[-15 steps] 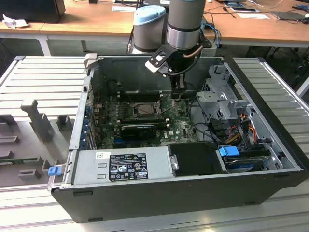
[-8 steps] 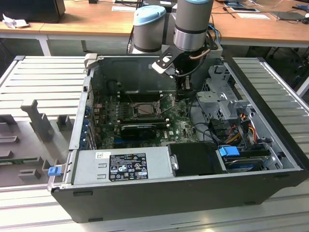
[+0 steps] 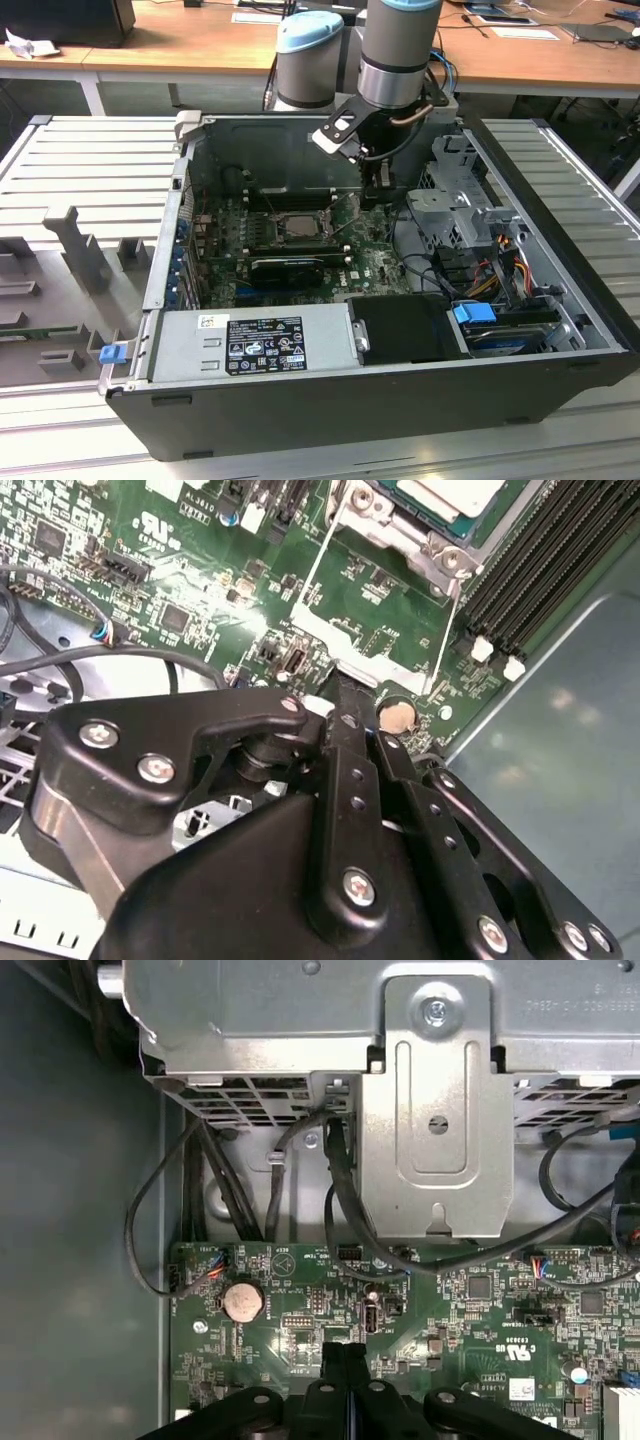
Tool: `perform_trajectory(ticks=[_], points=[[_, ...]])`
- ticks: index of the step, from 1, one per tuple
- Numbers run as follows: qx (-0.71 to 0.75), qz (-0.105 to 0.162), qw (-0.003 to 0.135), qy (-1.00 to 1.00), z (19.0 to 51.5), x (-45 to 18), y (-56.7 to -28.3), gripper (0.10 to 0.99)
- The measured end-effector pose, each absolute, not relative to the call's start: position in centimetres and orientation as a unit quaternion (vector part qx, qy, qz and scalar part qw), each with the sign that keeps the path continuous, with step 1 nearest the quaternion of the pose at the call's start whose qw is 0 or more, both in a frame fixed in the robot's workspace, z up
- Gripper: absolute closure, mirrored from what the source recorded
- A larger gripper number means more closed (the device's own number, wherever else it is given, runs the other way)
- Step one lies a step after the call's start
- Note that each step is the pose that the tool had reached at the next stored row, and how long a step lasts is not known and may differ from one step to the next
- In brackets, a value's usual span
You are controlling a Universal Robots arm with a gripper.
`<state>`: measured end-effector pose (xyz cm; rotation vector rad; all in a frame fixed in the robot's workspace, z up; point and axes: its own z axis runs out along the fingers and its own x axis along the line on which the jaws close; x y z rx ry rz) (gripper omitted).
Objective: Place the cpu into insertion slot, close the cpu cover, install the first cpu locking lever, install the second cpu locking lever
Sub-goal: 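Close the cpu cover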
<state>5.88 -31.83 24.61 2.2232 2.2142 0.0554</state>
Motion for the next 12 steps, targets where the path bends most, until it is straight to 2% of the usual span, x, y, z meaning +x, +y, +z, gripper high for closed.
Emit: perform_trajectory(ticks=[12], points=[[0.708, 0.018, 0.002, 0.706, 24.6, 4.3, -31.8, 0.980]])
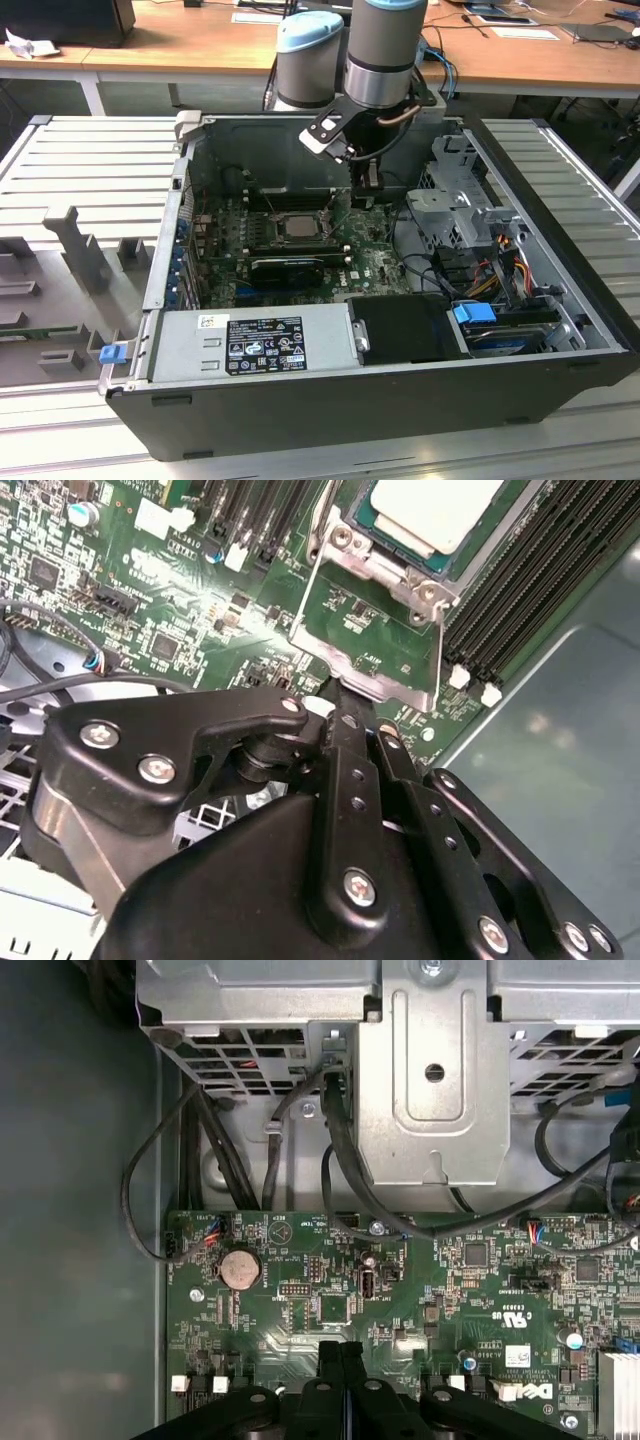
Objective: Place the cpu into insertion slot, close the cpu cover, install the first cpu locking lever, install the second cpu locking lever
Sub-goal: 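Close the cpu cover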
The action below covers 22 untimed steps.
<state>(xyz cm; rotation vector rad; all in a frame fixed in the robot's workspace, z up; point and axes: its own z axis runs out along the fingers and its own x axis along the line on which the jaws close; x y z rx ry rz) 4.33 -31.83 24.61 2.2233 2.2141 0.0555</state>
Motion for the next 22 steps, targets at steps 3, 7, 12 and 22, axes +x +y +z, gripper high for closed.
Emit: perform_trajectory(ticks=[3, 7, 12, 22], points=[[0.708, 0.018, 0.002, 0.706, 24.6, 3.7, -31.8, 0.980], [0.708, 0.018, 0.002, 0.706, 24.6, 3.2, -31.8, 0.980], [0.708, 0.018, 0.002, 0.706, 24.6, 2.5, -31.8, 0.980], [0.708, 0.018, 0.002, 0.706, 24.6, 0.9, -31.8, 0.980]])
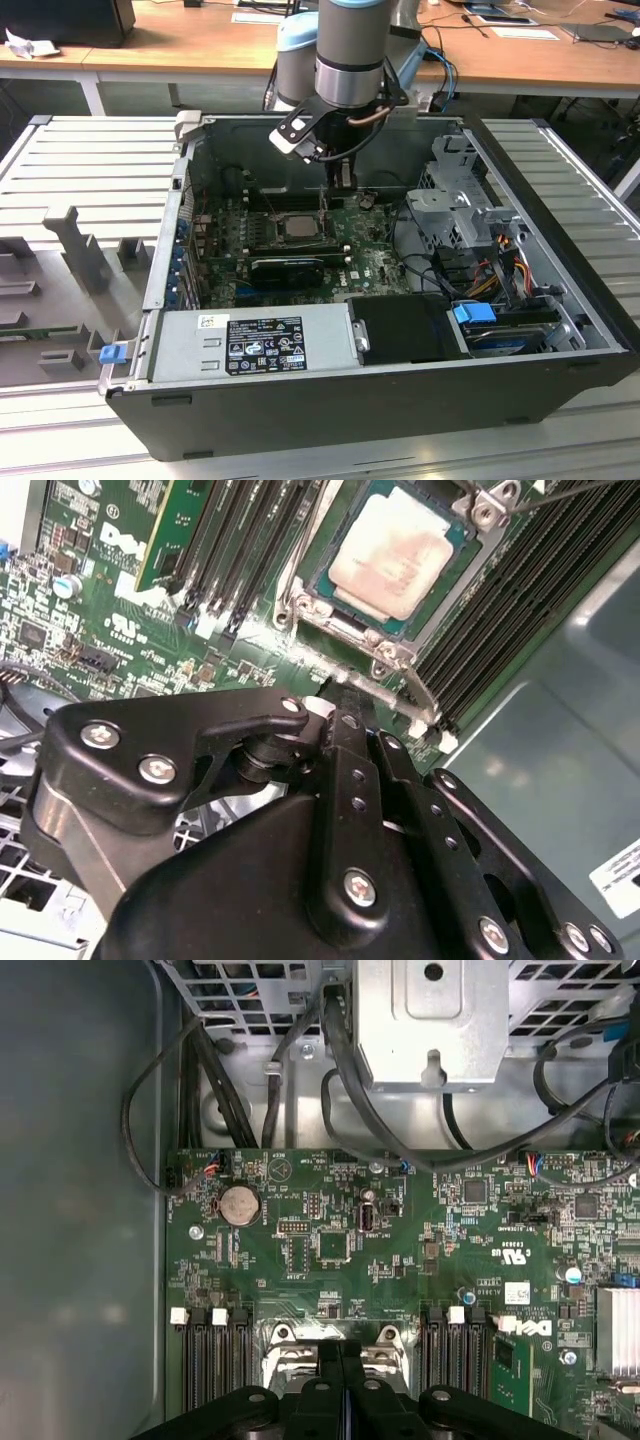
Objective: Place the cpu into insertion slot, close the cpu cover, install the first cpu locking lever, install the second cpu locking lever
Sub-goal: 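Close the cpu cover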
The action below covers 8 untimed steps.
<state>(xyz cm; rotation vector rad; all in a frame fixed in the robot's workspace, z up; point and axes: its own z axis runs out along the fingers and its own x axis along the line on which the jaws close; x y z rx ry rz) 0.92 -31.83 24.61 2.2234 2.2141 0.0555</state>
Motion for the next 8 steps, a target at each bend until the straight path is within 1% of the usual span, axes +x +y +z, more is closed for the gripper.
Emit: perform_trajectory(ticks=[8], points=[[0.708, 0.018, 0.002, 0.706, 24.6, -0.3, -31.8, 0.980]])
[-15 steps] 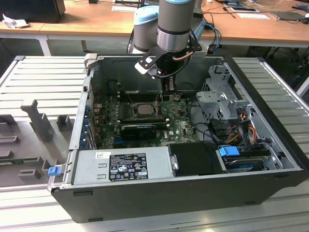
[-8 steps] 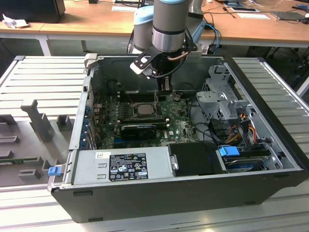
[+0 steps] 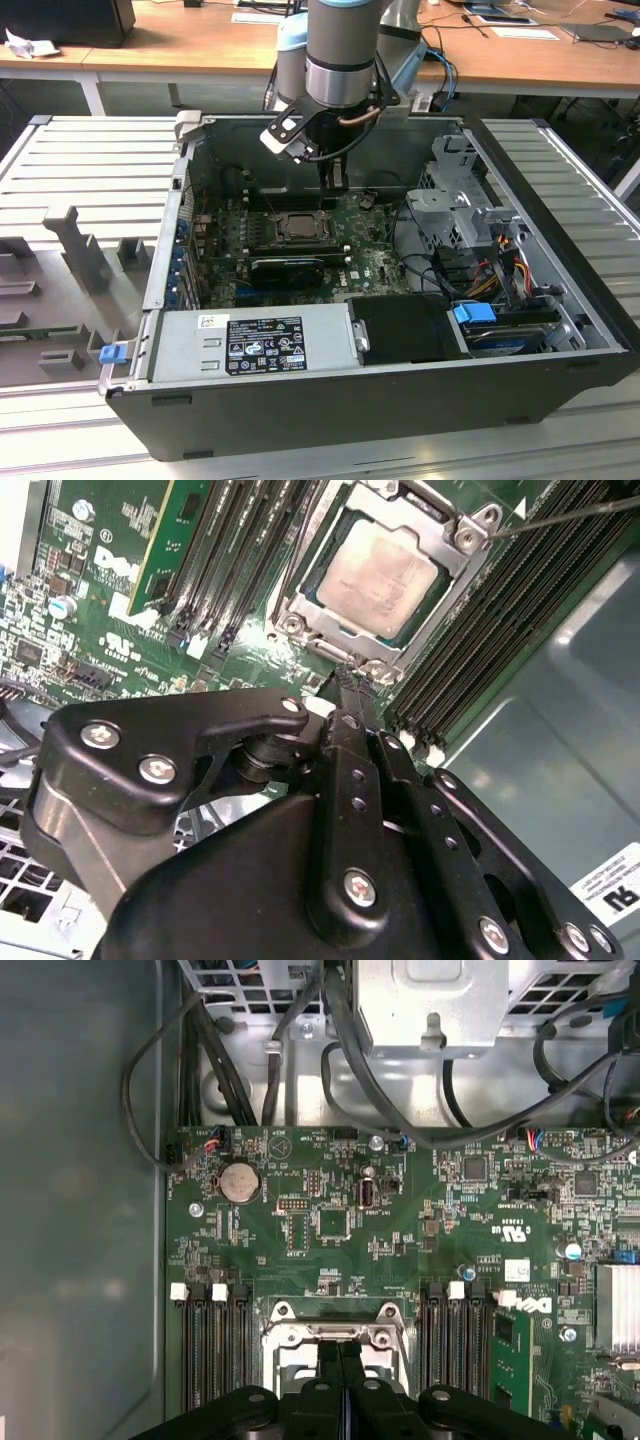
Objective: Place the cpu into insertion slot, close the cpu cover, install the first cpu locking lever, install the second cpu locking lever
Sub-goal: 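Close the cpu cover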
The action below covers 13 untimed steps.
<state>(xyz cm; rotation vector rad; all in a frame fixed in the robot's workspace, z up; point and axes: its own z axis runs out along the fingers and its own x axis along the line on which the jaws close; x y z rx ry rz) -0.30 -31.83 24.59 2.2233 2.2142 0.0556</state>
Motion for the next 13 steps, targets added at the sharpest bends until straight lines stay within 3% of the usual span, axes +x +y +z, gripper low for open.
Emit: perform_trajectory(ticks=[13], points=[[0.705, 0.019, 0.001, 0.709, 23.1, -2.5, -31.8, 0.980]])
